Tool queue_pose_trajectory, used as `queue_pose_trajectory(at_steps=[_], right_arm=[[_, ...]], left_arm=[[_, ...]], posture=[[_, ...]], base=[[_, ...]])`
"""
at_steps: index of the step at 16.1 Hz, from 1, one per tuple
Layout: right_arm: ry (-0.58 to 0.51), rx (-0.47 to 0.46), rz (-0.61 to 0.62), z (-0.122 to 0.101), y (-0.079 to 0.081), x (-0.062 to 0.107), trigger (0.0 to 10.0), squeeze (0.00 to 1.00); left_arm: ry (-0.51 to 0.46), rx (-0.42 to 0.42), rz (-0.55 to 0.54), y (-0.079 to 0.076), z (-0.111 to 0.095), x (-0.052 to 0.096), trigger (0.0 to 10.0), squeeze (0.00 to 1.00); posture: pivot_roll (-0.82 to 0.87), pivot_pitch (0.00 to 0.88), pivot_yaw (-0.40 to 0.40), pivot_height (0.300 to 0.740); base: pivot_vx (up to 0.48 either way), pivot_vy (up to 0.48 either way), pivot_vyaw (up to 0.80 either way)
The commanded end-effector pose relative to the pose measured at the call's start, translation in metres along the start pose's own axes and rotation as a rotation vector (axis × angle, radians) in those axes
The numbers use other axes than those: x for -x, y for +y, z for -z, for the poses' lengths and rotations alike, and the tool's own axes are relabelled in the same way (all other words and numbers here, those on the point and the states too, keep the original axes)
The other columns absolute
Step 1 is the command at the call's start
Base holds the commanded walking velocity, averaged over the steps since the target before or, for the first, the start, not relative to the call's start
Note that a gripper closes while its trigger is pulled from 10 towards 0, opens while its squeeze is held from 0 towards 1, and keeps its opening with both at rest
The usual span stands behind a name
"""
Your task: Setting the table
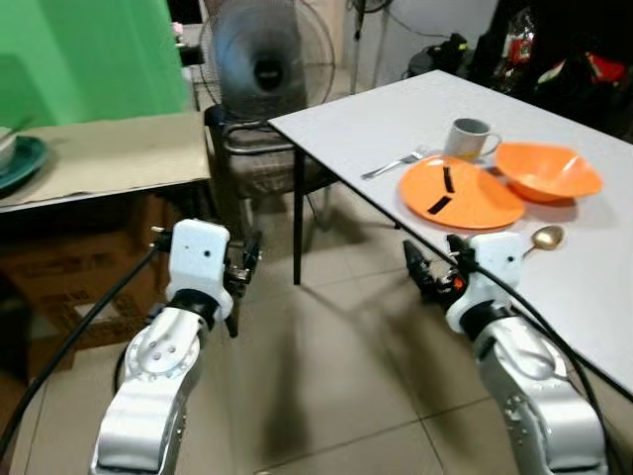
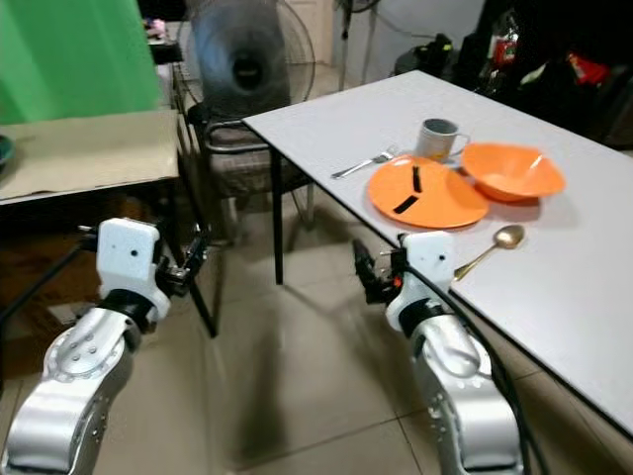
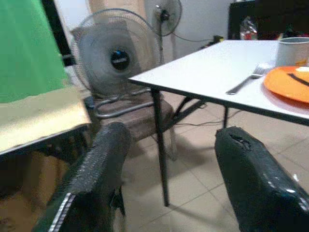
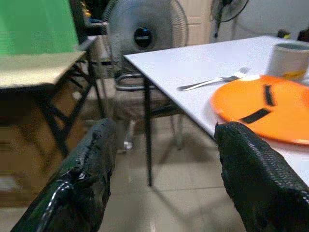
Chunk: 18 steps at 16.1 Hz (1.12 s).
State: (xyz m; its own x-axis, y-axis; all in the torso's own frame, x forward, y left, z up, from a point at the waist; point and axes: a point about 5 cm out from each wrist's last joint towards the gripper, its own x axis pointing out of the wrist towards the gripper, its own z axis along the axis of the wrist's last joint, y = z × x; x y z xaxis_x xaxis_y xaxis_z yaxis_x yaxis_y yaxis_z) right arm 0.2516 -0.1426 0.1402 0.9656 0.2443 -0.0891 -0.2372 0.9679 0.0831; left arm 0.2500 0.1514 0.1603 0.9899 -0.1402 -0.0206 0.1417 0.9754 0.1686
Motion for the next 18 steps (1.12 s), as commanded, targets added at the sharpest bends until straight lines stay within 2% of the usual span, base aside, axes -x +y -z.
queue_pose_trajectory(at_steps=[1, 2, 4, 6, 11, 18], right_arm=[[0.002, -0.022, -0.024, -0.002, 0.003, -0.003, 10.0, 0.00], [0.000, -0.047, -0.032, -0.002, 0.003, -0.004, 10.0, 0.00], [0.005, -0.032, -0.070, -0.004, 0.006, -0.005, 10.0, 0.00], [0.027, 0.016, -0.167, -0.001, 0.015, -0.004, 10.0, 0.00], [0.035, -0.011, -0.224, 0.000, 0.019, -0.002, 10.0, 0.00], [0.040, -0.016, -0.231, 0.002, 0.020, 0.001, 10.0, 0.00]], left_arm=[[-0.004, -0.017, -0.019, 0.002, -0.005, 0.000, 10.0, 0.75], [-0.003, -0.030, -0.020, 0.002, -0.006, 0.000, 10.0, 0.59], [-0.012, -0.025, -0.021, 0.003, -0.007, 0.000, 10.0, 0.60], [-0.034, 0.003, -0.034, 0.005, -0.012, 0.001, 10.0, 0.63], [-0.038, 0.011, -0.031, 0.005, -0.014, 0.003, 10.0, 0.64], [-0.011, 0.000, -0.022, 0.005, -0.009, 0.006, 10.0, 0.64]], posture=[[0.03, 0.018, 0.016, 0.740], [0.03, 0.020, 0.013, 0.740], [0.03, 0.023, 0.012, 0.740], [0.04, 0.026, 0.010, 0.740], [0.04, 0.029, 0.017, 0.740], [0.04, 0.033, 0.020, 0.740]], base=[[0.000, 0.000, 0.00], [0.000, 0.000, 0.00], [0.000, 0.000, 0.00], [0.000, 0.000, 0.80], [0.243, 0.000, 0.80], [0.366, 0.000, 0.80]])
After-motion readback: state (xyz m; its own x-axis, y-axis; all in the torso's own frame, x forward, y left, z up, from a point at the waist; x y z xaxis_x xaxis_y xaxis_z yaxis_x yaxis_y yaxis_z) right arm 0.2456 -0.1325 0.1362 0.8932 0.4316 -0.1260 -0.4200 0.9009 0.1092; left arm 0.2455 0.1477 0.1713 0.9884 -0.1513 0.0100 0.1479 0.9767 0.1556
